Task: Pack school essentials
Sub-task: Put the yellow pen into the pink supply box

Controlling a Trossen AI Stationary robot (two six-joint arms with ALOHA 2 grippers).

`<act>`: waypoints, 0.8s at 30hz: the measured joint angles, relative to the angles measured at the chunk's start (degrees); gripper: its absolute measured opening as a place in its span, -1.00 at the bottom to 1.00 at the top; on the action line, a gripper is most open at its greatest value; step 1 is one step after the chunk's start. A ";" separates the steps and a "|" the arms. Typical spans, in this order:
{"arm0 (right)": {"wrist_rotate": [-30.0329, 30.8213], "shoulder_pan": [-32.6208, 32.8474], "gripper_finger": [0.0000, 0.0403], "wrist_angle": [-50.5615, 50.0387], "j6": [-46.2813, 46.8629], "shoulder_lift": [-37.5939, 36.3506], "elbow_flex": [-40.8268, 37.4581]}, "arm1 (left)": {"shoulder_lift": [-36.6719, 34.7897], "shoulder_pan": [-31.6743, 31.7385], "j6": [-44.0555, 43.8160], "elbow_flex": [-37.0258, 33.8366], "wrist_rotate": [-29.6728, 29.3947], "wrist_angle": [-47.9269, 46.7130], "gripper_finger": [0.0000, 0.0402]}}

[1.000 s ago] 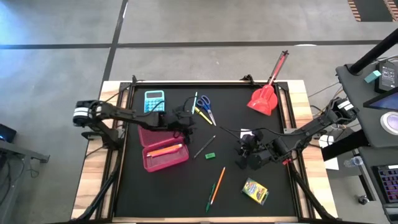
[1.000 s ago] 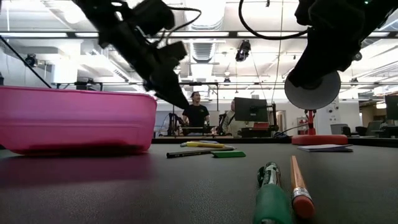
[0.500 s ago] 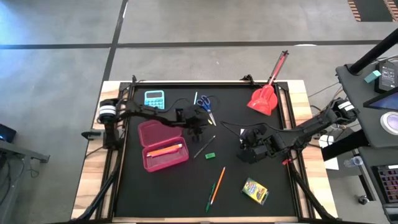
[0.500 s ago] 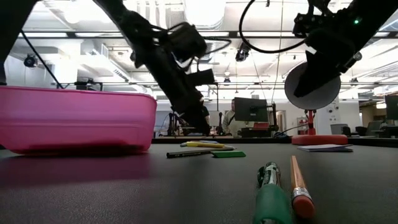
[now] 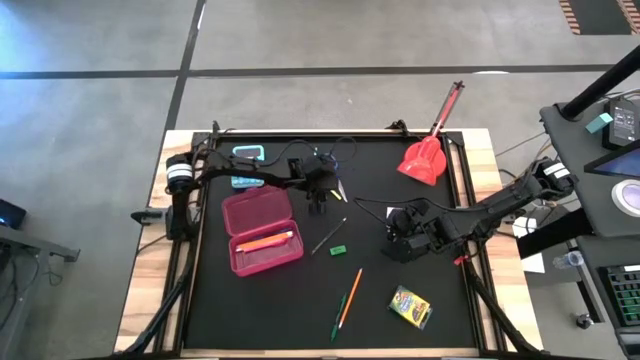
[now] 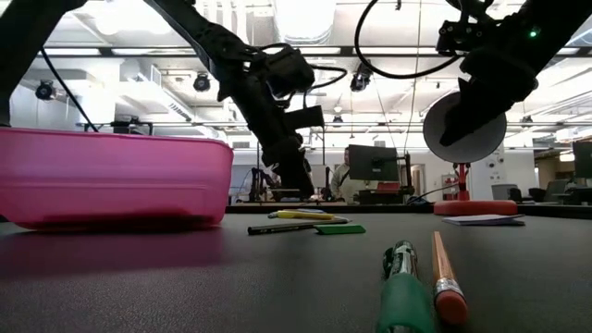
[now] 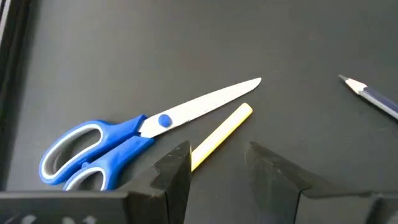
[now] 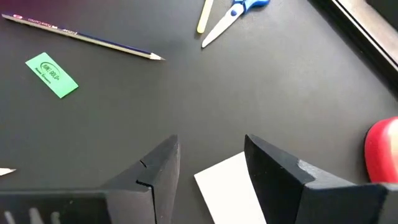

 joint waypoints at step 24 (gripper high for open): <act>0.11 -0.01 -0.15 -0.12 -2.48 0.00 0.00 | 4.53 3.34 10.63 3.78 2.20 -2.68 -0.55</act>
